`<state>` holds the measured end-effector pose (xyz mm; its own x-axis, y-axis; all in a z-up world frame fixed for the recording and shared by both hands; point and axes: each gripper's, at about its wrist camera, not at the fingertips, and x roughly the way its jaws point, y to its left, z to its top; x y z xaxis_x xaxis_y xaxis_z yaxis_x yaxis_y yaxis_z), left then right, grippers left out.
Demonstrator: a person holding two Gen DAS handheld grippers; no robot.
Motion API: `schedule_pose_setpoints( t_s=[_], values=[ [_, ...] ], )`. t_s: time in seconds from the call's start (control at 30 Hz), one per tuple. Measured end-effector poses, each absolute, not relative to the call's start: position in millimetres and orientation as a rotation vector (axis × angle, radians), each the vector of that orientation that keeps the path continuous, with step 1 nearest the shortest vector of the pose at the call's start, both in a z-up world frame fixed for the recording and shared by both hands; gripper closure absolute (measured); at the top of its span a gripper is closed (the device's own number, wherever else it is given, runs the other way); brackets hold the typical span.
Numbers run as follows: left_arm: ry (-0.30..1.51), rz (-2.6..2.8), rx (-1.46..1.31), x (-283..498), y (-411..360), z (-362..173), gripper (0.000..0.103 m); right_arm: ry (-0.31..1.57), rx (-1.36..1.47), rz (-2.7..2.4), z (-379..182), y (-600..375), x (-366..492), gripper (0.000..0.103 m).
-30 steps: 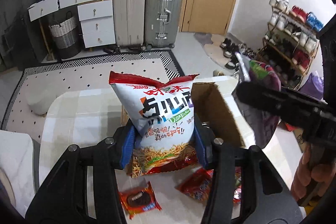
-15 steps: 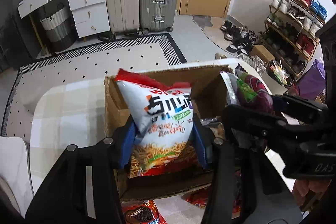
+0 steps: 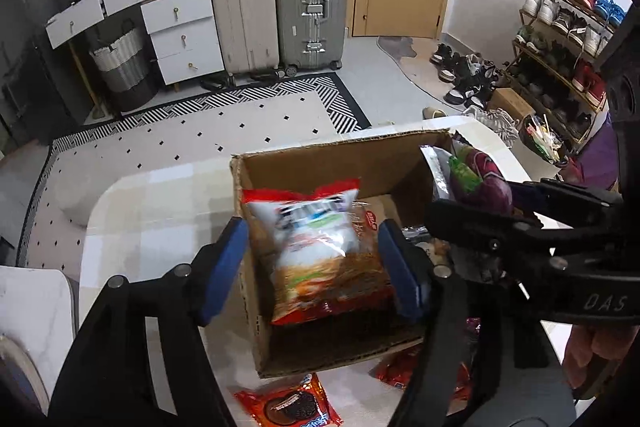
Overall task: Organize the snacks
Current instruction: 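Open both grippers to drop the bags into the box and withdraw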
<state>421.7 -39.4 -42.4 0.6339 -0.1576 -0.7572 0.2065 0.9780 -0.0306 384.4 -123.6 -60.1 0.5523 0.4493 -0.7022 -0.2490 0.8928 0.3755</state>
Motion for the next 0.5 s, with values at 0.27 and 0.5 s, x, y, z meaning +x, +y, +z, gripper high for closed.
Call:
schedule_pose_setpoints(
  t_s=[0.27, 0.5],
  values=[
    [0.862, -0.180, 0.050, 398.4, -23.8, -35.7, 0.032, 0.953, 0.298, 0.376, -70.9, -128.8, 398.5, 0.045],
    [0.862, -0.159, 0.036, 389.1, -13.1, -32.6, 0.030, 0.969, 0.278, 0.348, -73.4, -124.2, 396.2, 0.044]
  ],
)
